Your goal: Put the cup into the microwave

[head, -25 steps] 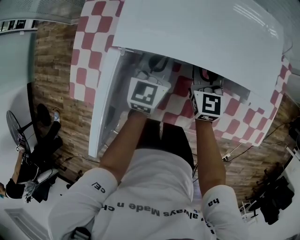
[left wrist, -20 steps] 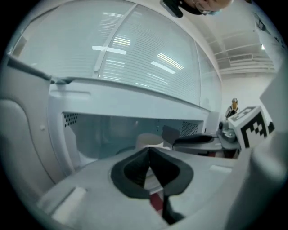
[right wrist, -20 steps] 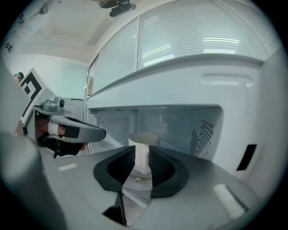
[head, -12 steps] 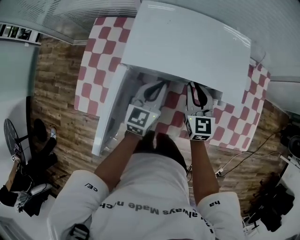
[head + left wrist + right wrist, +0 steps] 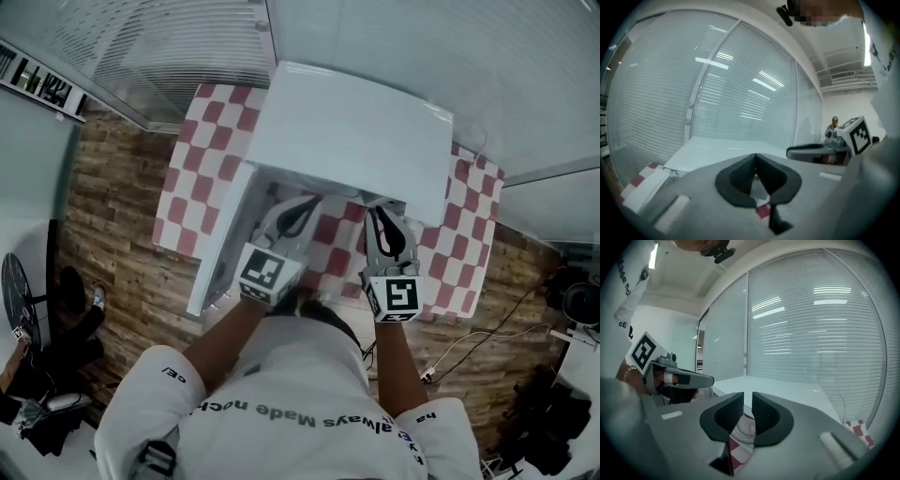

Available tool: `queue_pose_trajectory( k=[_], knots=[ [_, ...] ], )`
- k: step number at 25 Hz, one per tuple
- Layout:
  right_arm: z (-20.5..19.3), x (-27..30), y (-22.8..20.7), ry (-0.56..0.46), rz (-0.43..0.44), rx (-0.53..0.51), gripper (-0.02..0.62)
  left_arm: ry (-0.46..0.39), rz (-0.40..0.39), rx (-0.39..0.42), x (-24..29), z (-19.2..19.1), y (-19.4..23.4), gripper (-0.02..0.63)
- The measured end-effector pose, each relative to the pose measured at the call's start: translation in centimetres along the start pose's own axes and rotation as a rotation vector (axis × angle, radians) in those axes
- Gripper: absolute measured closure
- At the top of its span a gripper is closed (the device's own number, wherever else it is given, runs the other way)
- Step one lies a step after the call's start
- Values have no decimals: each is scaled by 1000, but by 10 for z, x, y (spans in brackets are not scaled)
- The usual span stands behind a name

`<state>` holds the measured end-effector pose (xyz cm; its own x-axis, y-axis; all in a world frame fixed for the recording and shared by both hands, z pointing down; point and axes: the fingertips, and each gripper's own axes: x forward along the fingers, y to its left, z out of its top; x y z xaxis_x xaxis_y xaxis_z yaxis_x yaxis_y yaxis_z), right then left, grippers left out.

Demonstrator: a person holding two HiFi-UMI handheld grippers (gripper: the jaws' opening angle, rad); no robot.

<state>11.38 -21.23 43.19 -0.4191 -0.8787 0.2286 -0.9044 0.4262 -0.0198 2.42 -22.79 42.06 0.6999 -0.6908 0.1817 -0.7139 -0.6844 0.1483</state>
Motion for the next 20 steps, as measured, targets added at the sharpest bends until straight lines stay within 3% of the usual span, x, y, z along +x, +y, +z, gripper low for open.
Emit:
queue_pose_trajectory(
  k=[10, 20],
  knots=[
    [87, -53, 17, -67, 65, -10, 546, -85, -19, 35, -37, 86, -28, 601],
    [154, -96, 39, -131, 91, -58, 551, -101, -63, 52, -68, 122, -52, 602]
  ],
)
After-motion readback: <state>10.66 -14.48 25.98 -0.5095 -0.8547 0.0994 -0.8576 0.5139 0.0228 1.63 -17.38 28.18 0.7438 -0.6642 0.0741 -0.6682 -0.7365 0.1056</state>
